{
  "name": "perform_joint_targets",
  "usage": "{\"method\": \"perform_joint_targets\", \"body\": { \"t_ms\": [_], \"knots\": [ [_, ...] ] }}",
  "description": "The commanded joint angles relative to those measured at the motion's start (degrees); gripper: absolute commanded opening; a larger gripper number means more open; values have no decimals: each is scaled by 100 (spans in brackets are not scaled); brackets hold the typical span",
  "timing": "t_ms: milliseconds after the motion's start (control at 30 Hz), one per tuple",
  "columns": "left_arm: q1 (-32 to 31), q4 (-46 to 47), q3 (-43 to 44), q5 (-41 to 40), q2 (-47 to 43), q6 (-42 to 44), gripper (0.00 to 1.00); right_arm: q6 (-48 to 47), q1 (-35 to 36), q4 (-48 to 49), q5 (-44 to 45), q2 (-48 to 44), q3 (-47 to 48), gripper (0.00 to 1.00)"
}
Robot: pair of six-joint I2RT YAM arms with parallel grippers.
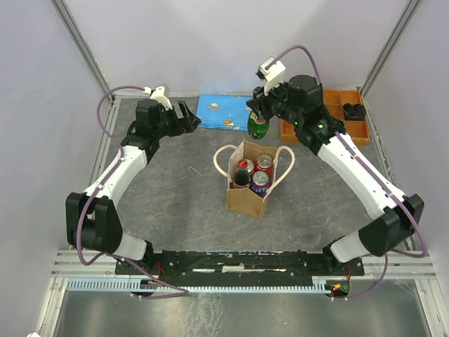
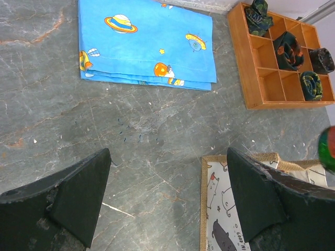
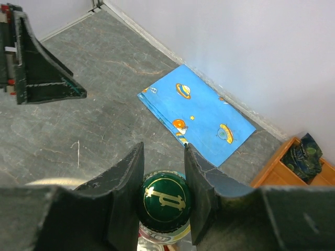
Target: Place the beverage into the canvas bag
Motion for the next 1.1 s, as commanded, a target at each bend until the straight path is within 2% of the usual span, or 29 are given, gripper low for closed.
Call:
{"method": "perform_joint_targets", "body": {
  "t_ms": [0,300,1067],
  "knots": [
    [-38,163,200,149,-78,-179,97,24,3,451,55,-942,-124,0],
    [-143,115,194,160,-115,-95,97,395,181,237,141,-1642,-860,0],
    [-327,69,176,132,-104,15,97,777,1342,-633,725,-2278,-1469,0]
  ]
}}
